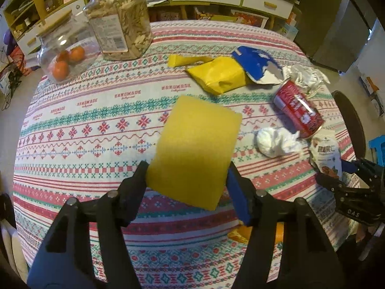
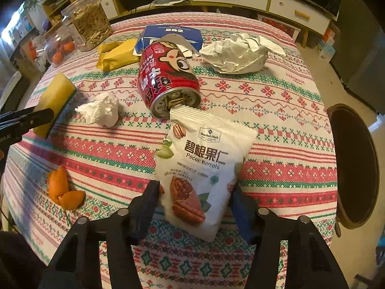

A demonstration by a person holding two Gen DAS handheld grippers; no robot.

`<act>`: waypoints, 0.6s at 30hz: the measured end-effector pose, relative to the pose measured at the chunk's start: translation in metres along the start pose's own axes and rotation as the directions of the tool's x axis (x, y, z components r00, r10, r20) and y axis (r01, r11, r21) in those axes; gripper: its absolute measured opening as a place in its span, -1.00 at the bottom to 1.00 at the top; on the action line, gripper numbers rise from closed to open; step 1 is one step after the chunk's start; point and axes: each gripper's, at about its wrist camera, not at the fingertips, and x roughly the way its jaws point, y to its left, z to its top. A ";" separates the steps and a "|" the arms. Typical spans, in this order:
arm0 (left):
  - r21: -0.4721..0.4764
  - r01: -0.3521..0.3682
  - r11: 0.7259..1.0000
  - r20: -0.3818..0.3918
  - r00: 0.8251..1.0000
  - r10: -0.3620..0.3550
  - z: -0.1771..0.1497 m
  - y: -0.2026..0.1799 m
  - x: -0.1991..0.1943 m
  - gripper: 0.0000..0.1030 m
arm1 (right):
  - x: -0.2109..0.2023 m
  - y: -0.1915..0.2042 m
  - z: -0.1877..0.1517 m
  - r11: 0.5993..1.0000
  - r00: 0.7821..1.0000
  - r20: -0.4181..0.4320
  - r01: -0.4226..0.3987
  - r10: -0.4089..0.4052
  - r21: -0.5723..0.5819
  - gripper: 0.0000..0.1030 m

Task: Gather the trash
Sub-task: 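Lift the sponge with the left tool while the right tool lifts the pecan bag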

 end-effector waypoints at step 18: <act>0.043 0.064 0.997 0.055 0.996 -0.066 0.005 -0.043 -0.026 0.25 | -0.036 -0.041 -0.007 0.998 0.998 0.054 -0.037 0.034 0.058 -0.62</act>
